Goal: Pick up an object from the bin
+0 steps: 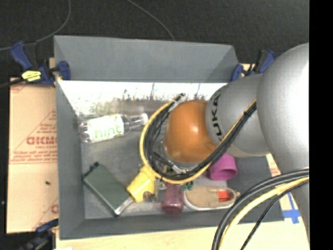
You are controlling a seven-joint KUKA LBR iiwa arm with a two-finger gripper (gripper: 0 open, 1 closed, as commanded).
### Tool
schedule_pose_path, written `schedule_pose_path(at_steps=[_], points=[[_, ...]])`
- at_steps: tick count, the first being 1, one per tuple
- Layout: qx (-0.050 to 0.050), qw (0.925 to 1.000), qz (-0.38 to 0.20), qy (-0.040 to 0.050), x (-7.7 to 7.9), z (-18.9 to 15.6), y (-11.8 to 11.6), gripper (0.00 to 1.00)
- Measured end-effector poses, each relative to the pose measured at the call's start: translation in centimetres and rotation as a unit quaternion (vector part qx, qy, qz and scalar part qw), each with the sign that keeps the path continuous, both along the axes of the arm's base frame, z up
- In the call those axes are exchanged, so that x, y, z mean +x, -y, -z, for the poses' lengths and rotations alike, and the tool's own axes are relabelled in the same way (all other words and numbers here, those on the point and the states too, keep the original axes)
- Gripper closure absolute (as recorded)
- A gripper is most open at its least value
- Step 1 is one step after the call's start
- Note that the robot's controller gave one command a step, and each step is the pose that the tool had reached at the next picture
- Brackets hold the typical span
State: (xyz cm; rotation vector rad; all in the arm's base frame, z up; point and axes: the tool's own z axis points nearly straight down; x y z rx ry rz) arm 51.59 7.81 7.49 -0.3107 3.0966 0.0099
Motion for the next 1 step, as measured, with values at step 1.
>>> schedule_pose_path(at_steps=[1], points=[[0.0,1.0,0.001,-0.0001,0.0,0.0,0.0,1.0]])
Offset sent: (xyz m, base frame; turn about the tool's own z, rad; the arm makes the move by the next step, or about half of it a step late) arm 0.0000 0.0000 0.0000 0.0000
